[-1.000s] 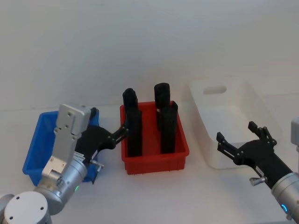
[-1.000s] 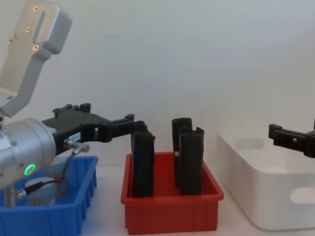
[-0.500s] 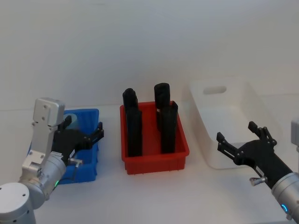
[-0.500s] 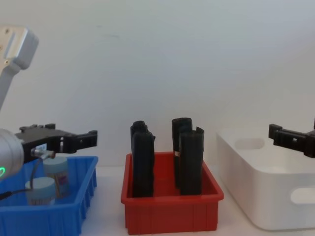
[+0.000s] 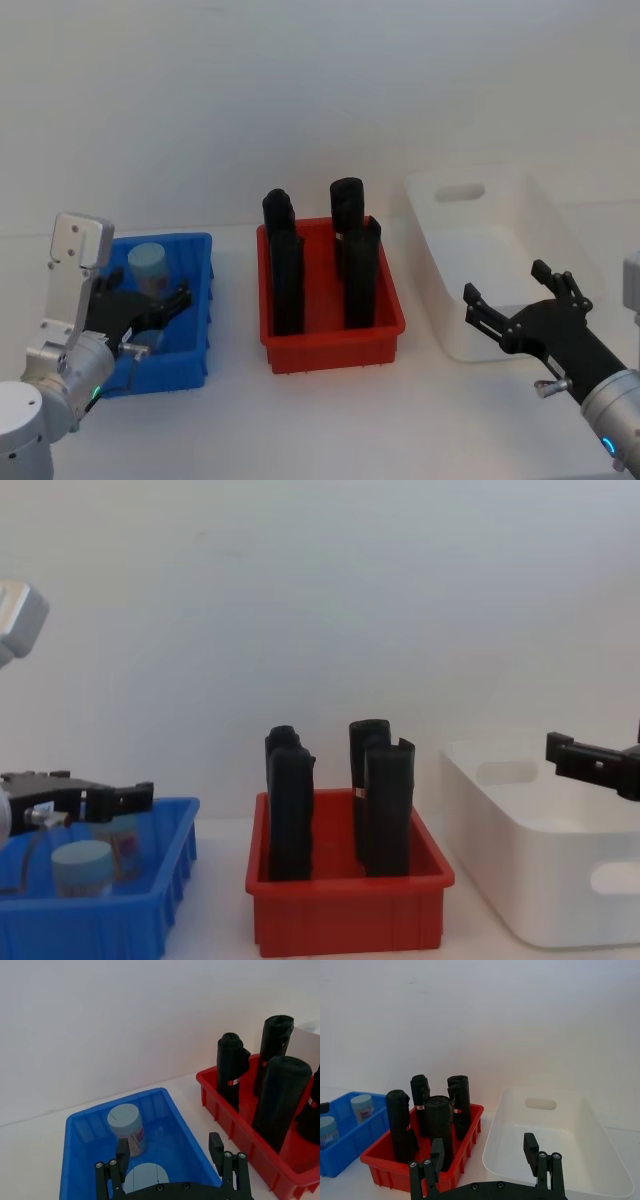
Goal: Pick the cotton swabs from the blue box and place them into the white box.
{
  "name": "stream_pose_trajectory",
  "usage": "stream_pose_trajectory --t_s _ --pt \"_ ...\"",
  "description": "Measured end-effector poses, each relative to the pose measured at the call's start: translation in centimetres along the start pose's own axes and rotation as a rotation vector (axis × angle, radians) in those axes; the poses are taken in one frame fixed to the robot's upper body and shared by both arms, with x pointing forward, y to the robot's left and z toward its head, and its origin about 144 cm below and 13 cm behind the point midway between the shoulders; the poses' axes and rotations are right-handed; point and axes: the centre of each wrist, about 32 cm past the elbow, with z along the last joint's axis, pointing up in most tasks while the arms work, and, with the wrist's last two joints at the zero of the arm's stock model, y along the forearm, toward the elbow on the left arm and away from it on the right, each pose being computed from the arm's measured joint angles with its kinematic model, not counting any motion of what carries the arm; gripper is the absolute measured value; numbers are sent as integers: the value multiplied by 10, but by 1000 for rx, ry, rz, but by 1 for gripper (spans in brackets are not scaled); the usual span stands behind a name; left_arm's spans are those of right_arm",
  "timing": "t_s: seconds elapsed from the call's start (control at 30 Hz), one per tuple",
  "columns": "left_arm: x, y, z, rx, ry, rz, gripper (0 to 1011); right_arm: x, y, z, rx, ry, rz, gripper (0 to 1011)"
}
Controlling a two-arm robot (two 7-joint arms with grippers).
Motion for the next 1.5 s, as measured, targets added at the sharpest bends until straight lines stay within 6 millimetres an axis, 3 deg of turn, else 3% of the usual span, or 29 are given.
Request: stream_pose_trajectory --t_s 1.23,1.5 --pt "38 -24 -21 157 41 -12 1003 0 0 0 0 0 0 1002" --pt "42 -27 -24 164 53 -25 841 0 0 0 0 0 0 1002"
